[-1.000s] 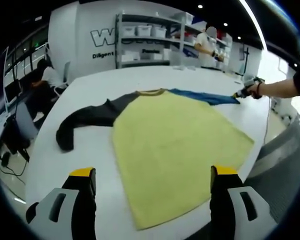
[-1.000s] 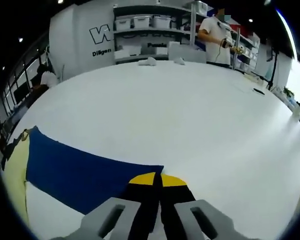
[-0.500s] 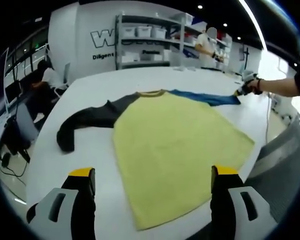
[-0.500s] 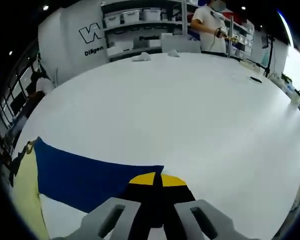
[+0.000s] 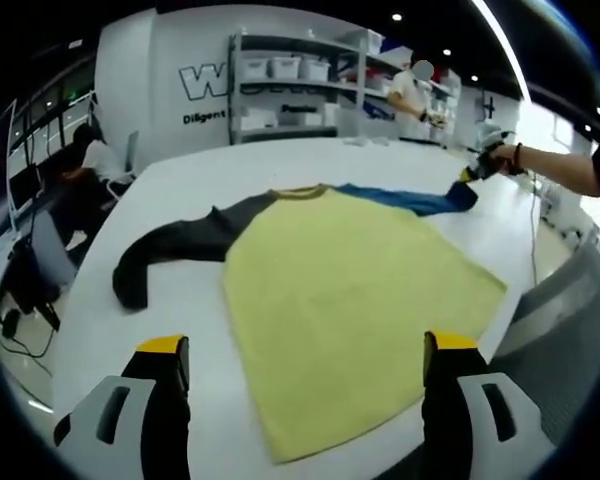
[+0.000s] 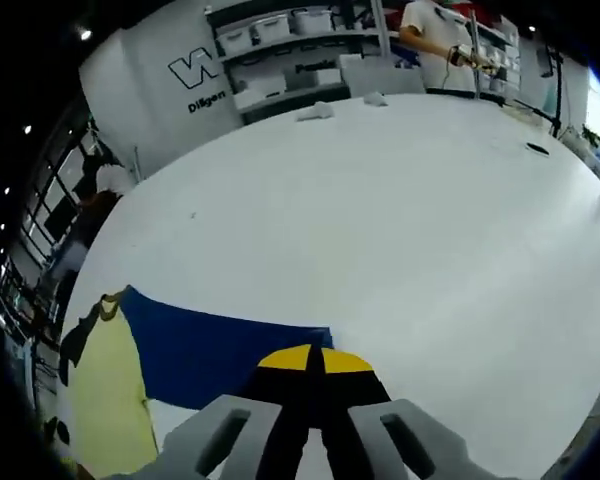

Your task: Fold the garment on the visible template until the final outline fits inside the template.

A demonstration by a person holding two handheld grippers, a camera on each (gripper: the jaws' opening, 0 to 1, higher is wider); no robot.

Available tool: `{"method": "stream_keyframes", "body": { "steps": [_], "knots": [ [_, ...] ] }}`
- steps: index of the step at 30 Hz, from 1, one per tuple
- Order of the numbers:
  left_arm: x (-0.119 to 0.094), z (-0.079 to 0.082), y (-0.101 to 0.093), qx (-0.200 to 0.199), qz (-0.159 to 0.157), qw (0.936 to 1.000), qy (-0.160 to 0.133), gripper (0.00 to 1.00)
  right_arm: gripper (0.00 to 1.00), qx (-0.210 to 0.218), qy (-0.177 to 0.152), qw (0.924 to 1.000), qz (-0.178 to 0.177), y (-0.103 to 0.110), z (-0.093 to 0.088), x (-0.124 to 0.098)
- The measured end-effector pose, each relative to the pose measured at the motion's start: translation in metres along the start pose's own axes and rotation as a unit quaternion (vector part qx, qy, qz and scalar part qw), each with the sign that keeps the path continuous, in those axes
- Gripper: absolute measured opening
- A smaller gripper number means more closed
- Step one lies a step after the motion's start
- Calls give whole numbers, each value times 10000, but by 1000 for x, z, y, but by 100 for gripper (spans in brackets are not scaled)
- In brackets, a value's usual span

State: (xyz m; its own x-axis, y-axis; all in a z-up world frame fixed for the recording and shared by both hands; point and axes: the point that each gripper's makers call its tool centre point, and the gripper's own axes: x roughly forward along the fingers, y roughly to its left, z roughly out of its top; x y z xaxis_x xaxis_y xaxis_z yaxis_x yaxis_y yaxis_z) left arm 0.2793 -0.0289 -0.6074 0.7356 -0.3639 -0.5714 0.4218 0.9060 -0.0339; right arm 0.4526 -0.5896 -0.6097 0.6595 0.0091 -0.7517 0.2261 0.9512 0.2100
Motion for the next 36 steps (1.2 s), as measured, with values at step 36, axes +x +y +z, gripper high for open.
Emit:
{"method": "stream_keyframes", "body": {
  "steps": [36],
  "knots": [
    [-3, 10, 0, 154, 32, 9997, -209, 96, 0, -1947, 144, 9637, 1819, 294, 4, -26]
  ]
}}
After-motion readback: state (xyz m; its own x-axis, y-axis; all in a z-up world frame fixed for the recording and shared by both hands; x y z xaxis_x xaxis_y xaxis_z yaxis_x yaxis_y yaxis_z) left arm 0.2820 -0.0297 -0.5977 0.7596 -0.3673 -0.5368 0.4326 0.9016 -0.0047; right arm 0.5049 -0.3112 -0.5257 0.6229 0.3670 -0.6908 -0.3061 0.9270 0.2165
